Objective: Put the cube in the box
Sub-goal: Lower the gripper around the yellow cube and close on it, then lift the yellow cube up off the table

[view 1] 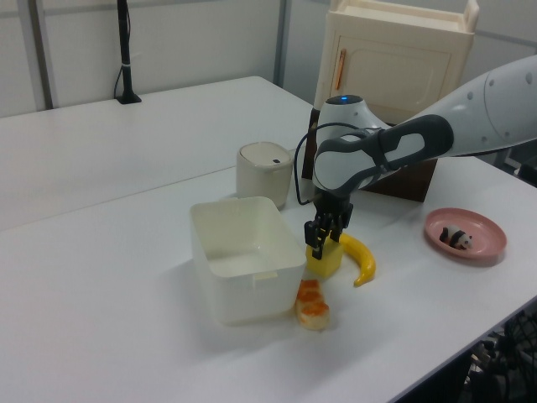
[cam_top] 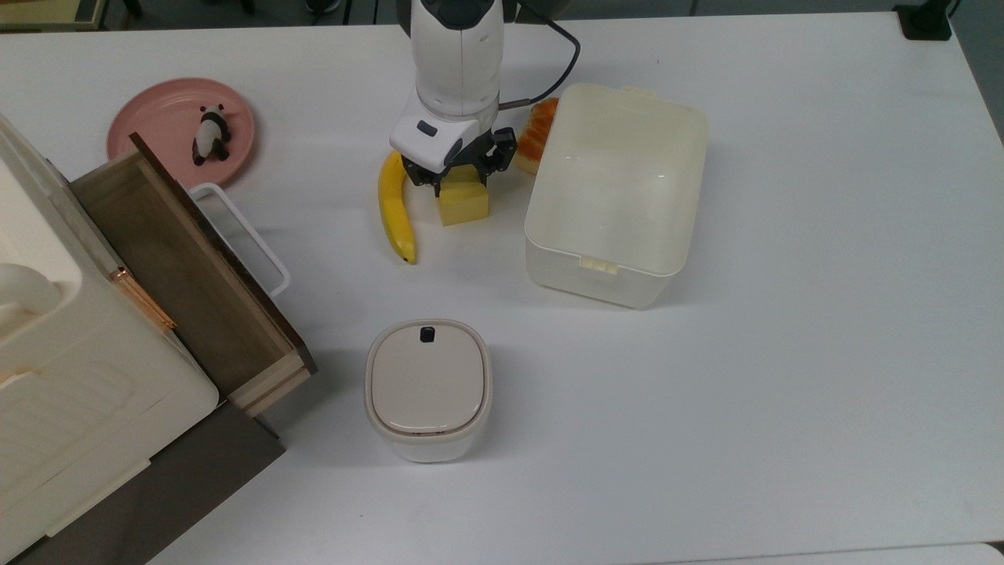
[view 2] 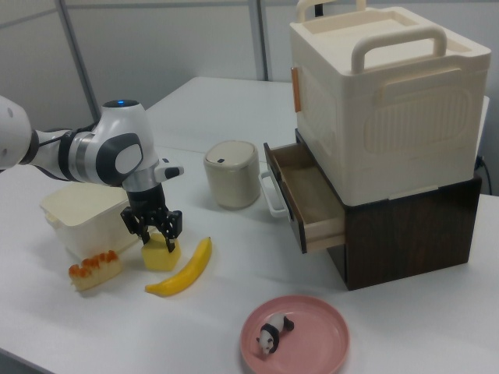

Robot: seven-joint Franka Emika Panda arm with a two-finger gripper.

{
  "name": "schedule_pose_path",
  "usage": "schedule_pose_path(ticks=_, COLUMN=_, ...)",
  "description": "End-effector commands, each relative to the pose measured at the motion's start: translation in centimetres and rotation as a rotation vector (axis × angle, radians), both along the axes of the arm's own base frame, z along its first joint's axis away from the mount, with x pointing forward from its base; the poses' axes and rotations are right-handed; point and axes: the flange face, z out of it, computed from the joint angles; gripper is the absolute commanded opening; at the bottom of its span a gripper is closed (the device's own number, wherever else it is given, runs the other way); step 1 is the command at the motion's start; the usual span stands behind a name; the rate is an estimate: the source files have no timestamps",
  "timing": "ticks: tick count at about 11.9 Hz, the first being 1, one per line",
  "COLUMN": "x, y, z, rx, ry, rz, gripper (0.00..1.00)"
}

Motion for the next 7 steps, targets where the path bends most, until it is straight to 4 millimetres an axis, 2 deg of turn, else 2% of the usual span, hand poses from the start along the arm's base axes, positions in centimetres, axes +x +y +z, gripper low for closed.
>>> schedule_pose_path(ticks=1, x=-0.3, y=0.0, z=-0.1, rx=-0.008, ry=-0.016, rz=0.022, gripper=0.55)
schedule_pose_path(ticks=7, x=0.0, y=-0.4, z=2.4, rx=0.000, ry=-0.060, rz=-0.005, gripper=0.55)
